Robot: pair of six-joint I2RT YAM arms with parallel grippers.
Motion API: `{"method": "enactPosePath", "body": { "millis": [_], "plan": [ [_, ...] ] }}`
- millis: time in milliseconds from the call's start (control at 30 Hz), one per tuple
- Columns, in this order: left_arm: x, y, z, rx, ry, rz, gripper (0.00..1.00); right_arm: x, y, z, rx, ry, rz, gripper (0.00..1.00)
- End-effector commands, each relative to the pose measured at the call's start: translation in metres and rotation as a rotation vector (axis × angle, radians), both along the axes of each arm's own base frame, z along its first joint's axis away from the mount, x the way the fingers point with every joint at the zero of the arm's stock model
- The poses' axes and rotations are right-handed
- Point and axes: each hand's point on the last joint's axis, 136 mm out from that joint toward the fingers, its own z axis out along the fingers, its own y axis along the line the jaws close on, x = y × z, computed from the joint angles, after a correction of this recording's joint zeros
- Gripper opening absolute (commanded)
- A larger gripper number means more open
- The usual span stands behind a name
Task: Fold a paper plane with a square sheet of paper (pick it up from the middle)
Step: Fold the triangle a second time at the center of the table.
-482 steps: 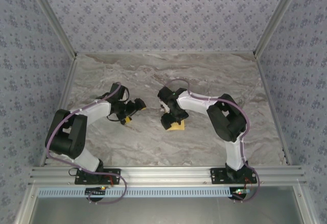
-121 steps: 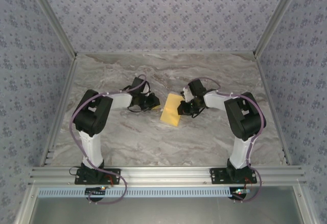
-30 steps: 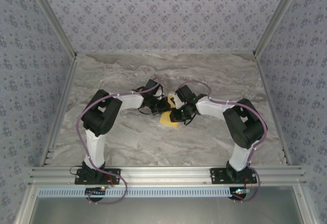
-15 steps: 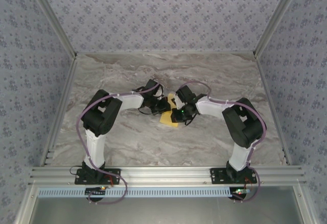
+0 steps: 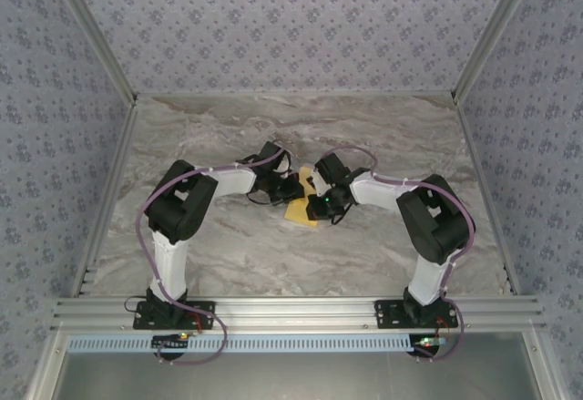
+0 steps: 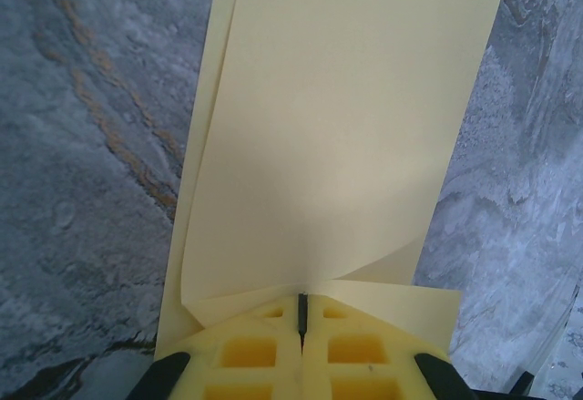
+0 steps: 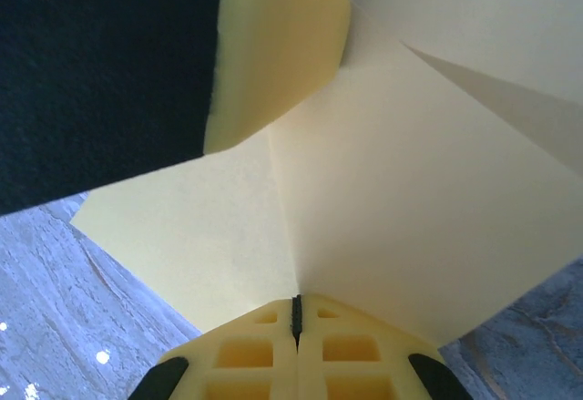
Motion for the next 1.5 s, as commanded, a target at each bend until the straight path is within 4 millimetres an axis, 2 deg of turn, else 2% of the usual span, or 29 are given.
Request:
{"method": "enactPosePath", "body": {
  "millis": [0,267,533,1467],
  "plan": [
    [-0.016,0.032,-0.044,0.166,0.077,0.051,0.03,-0.019,-0.013,-0.014,-0.043,0.076,0.014,0.01],
    [-0.016,0.033,-0.045,0.172,0.08,0.053,0.03,-0.025,-0.014,-0.014,-0.042,0.091,0.032,0.01],
    [-0.016,0.032,-0.044,0.166,0.078,0.05,0.03,-0.017,-0.003,0.013,0.03,0.04,0.025,0.01],
    [-0.018,0.035,-0.048,0.175,0.086,0.054,0.03,-0.042,-0.025,-0.025,-0.068,0.138,0.03,0.01]
  ]
}}
